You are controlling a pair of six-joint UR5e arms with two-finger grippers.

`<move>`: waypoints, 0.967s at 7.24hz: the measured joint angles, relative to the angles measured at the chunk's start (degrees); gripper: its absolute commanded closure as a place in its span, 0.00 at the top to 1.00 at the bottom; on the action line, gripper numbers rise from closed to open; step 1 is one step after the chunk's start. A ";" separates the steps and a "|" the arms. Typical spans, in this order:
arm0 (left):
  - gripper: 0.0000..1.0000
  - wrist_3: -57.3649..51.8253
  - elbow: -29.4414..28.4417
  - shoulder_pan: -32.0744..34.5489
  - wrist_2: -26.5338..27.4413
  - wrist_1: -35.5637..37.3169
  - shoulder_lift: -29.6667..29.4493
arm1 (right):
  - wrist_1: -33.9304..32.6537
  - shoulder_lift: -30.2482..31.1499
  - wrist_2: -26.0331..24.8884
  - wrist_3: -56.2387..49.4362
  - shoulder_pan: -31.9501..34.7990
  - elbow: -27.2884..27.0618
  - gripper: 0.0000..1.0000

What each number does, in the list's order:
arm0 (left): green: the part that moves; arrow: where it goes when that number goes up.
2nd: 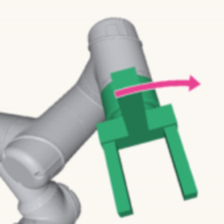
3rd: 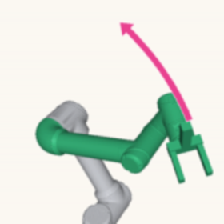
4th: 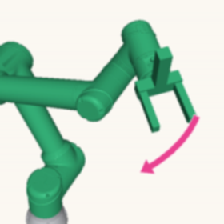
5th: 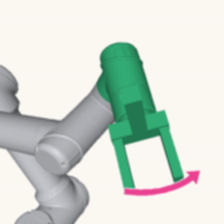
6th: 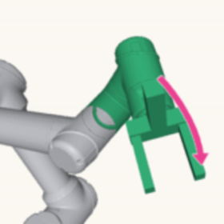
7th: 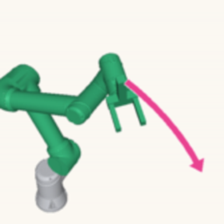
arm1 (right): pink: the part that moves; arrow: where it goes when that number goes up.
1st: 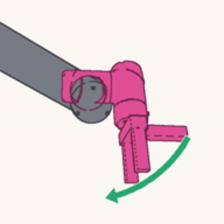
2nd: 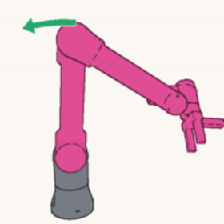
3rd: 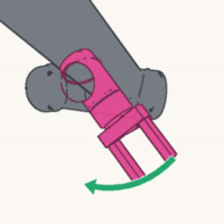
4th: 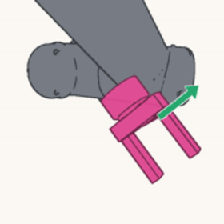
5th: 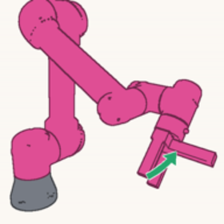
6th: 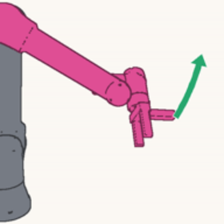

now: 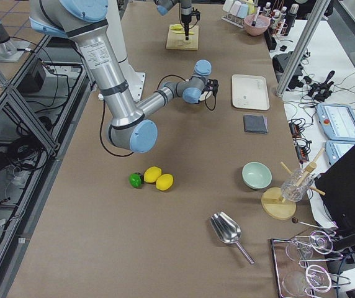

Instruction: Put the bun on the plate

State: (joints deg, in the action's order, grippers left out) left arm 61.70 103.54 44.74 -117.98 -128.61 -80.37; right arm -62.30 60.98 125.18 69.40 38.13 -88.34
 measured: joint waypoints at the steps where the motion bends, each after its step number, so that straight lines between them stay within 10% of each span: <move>1: 0.29 0.02 -0.08 -0.07 0.02 -0.05 -0.26 | 0.02 0.01 0.05 0.08 0.34 -0.06 0.99; 7: 0.29 1.00 2.07 0.22 -0.18 2.15 -8.38 | -0.28 7.05 13.98 -5.32 15.13 -3.43 1.00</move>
State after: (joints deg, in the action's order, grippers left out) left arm 62.71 105.61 44.96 -118.16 -126.46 -88.75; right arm -62.58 68.04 139.16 64.09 53.27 -91.77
